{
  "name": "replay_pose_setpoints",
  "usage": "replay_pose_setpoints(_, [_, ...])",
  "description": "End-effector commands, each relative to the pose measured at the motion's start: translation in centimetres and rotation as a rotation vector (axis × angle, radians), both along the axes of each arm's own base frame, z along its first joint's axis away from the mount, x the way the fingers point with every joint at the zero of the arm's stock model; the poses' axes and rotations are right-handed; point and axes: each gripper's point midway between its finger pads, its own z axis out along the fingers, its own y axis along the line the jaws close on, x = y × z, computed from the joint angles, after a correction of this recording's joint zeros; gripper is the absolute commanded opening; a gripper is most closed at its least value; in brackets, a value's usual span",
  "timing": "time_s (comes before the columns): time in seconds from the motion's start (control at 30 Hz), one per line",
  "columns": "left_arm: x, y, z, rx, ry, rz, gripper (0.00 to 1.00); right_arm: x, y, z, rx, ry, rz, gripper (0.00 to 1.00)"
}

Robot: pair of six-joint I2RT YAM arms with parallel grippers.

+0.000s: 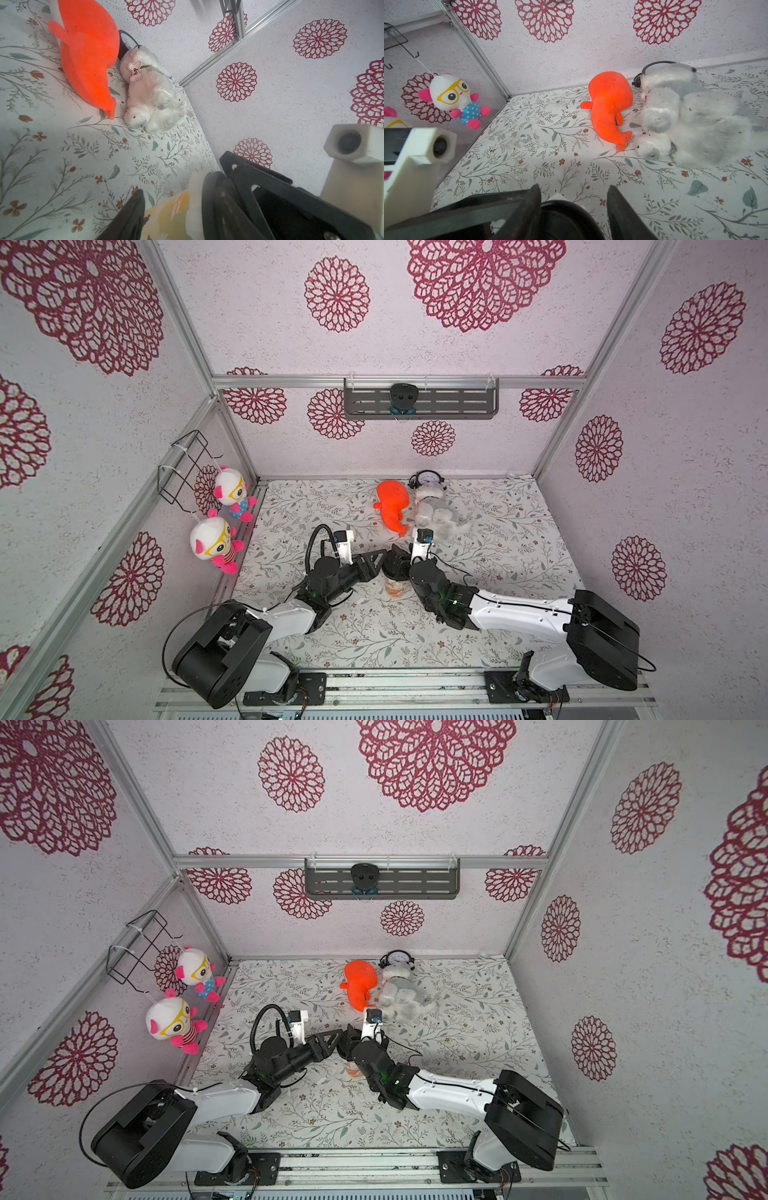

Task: Put the leak-proof paper on the milk tea cups
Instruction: Secure the cup lid on the cup.

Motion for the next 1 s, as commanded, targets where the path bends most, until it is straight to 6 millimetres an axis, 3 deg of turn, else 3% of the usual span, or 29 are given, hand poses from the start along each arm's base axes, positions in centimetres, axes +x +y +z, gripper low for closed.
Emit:
replay_pose_setpoints(0.0, [-7.7,0.8,-12.4,0.292,0.402,-0.176,0.57,-5.2,-8.9,-16.4,-0.737,0.336,0.096,0.54])
replay_pose_setpoints(0.13, [-6.1,0.2,-8.1,0.311,0.329,-0.172,0.61,-4.6,-7.7,-13.8,-0.707,0.31,0.112,0.56])
replay_pose_setpoints(0.3, [-4.0,1.2,-1.4,0.362,0.191,-0.1,0.73,-3.9,-6.2,-10.5,-0.626,0.278,0.144,0.58])
replay_pose_setpoints(0.37, [-3.6,1.4,0.4,0.362,0.145,-0.089,0.74,-3.6,-5.8,-9.5,-0.609,0.261,0.148,0.6])
replay_pose_setpoints(0.97, [-2.7,2.8,3.8,0.354,0.089,-0.031,0.75,-2.5,-3.4,-4.5,-0.562,0.2,0.182,0.63])
